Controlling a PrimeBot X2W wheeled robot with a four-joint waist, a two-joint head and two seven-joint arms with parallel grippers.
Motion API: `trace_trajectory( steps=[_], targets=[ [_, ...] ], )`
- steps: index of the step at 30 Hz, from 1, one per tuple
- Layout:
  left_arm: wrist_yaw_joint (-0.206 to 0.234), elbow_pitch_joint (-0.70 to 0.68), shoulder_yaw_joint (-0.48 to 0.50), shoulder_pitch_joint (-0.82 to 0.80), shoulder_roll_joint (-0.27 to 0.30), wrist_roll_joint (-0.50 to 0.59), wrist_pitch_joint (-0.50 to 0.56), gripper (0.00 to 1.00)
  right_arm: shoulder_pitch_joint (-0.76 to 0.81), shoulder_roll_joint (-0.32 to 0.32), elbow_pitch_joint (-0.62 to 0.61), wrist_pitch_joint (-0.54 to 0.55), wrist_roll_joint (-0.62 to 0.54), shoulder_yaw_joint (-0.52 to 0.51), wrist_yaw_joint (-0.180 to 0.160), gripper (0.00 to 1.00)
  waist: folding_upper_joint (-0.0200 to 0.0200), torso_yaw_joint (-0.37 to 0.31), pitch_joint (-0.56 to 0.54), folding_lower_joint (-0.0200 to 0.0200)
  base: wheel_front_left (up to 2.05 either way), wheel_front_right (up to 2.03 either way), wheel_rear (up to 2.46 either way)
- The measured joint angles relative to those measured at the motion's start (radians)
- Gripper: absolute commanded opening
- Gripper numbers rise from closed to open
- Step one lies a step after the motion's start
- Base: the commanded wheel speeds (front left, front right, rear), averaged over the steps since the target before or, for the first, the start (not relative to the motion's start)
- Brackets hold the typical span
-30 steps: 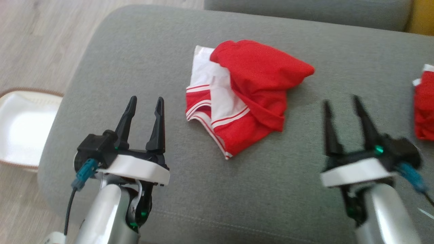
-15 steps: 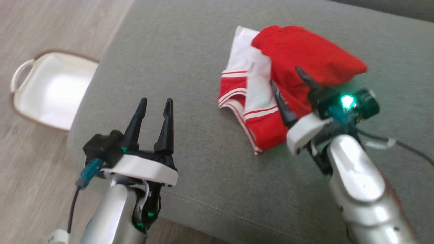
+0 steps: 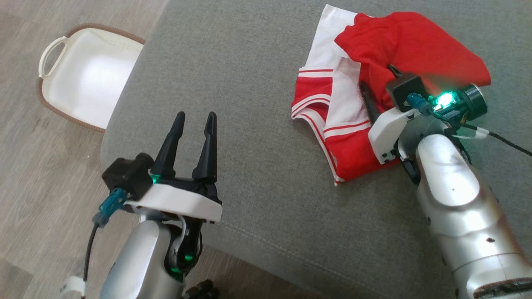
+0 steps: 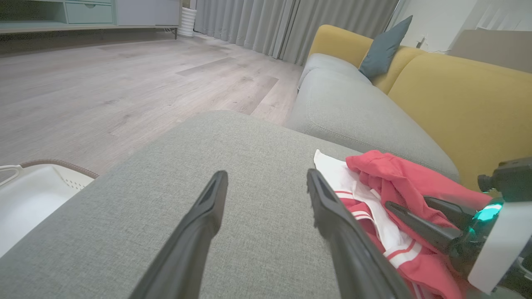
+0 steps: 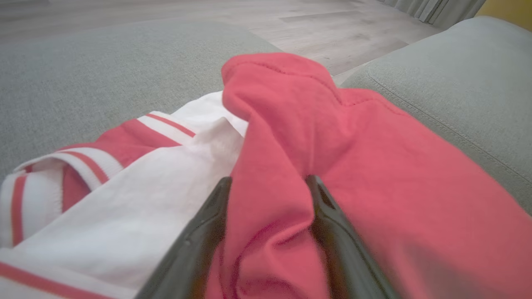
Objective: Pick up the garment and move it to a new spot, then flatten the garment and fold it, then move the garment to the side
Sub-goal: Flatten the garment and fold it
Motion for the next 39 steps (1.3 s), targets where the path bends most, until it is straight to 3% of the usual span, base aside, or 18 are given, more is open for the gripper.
trace_trajectory(
  steps=[8,14,22,28,29,30,35,39],
  targets=[
    [0.002,0.005,0.006,-0.004,-0.001,0.004,0.0,1.0,-0.013,0.0,0.007,-0.128,0.101,-0.027,0.0,0.0,0.0,-0.039,-0.021,-0.0002,0.0,0.0,0.0],
    [0.001,0.004,0.018,-0.004,-0.001,0.022,0.0,1.0,-0.005,0.0,-0.058,-0.202,0.213,-0.115,0.0,0.0,0.0,-0.103,-0.054,-0.0002,0.0,0.0,0.0],
    [-0.007,0.0,0.024,-0.002,0.0,0.049,0.0,1.0,0.11,0.003,-0.16,-0.213,0.272,-0.281,0.0,0.0,0.0,-0.199,-0.097,-0.0002,0.0,0.0,0.0],
    [-0.008,-0.003,0.022,-0.002,0.0,0.056,0.0,1.0,0.225,0.009,-0.208,-0.158,0.289,-0.416,0.0,0.0,0.0,-0.256,-0.12,-0.0002,0.0,0.0,0.0],
    [-0.008,-0.003,0.022,-0.002,0.0,0.056,0.0,1.0,0.225,0.009,-0.208,-0.158,0.289,-0.416,0.0,0.81,0.0,-0.256,-0.12,-0.0002,0.0,0.0,0.0],
    [-0.009,-0.003,0.019,-0.002,0.0,0.056,0.0,1.0,0.24,0.011,-0.208,-0.142,0.289,-0.441,0.0,1.0,0.0,-0.263,-0.122,-0.0002,0.0,0.0,0.0],
    [-0.012,-0.001,0.006,-0.002,0.0,0.056,0.0,1.0,0.296,0.018,-0.215,-0.114,0.309,-0.504,0.0,1.0,0.0,-0.285,-0.133,-0.0002,0.0,0.0,0.0],
    [-0.012,0.003,0.006,0.0,0.0,0.064,0.0,1.0,0.314,0.022,-0.267,-0.148,0.315,-0.485,0.0,1.0,0.0,-0.297,-0.148,-0.0002,0.0,0.0,0.0]
  ],
)
